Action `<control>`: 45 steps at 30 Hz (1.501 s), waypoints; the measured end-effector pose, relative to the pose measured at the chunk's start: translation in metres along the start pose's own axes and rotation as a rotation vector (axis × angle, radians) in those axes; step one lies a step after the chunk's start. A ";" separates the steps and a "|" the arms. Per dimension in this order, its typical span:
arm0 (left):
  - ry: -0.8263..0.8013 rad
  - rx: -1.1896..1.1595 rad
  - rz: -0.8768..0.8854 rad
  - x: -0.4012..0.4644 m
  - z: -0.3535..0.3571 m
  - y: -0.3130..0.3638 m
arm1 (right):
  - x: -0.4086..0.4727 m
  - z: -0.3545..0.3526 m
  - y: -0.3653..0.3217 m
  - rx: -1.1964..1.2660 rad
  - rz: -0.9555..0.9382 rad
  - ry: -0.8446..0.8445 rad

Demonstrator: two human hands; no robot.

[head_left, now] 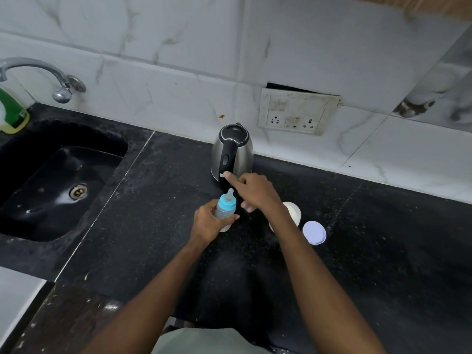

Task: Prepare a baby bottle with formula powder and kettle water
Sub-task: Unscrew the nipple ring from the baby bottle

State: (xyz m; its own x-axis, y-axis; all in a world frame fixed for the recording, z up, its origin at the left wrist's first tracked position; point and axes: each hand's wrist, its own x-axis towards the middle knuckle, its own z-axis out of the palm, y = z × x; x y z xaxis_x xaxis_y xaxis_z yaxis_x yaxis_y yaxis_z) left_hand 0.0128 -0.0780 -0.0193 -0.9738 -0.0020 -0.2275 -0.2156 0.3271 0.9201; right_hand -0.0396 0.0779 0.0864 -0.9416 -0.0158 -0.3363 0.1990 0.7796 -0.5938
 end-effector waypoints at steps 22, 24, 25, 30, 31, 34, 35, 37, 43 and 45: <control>-0.235 0.013 -0.021 0.001 0.000 0.014 | -0.011 -0.012 0.014 -0.194 -0.279 -0.358; -0.279 -0.006 -0.043 0.001 0.000 0.010 | -0.010 -0.016 0.013 -0.221 -0.294 -0.423; -0.276 -0.010 -0.050 0.000 0.000 0.009 | -0.009 -0.017 0.012 -0.261 -0.318 -0.433; -0.198 -0.031 -0.051 0.003 -0.001 0.006 | -0.002 -0.016 0.006 -0.386 -0.420 -0.450; -0.180 -0.030 -0.054 0.004 -0.002 0.007 | -0.002 -0.015 0.004 -0.387 -0.408 -0.441; -0.143 -0.041 -0.046 0.007 -0.002 0.008 | -0.001 -0.013 0.002 -0.382 -0.372 -0.346; -0.131 -0.039 -0.042 0.007 -0.002 0.009 | -0.002 -0.013 0.000 -0.395 -0.361 -0.313; -0.106 -0.031 -0.034 0.009 -0.001 0.009 | -0.005 -0.011 -0.003 -0.383 -0.292 -0.244; -0.108 0.030 0.025 0.013 -0.001 0.019 | -0.004 -0.018 -0.014 -0.408 -0.243 -0.207; -0.100 0.042 0.026 0.015 0.000 0.021 | -0.002 -0.027 -0.017 -0.420 -0.313 -0.271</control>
State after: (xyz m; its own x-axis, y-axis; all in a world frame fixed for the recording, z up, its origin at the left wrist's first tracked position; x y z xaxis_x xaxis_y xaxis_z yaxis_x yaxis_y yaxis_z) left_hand -0.0060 -0.0713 -0.0032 -0.9663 0.1007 -0.2368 -0.1854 0.3653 0.9122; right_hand -0.0484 0.0815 0.1175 -0.8245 -0.4012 -0.3991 -0.2535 0.8924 -0.3733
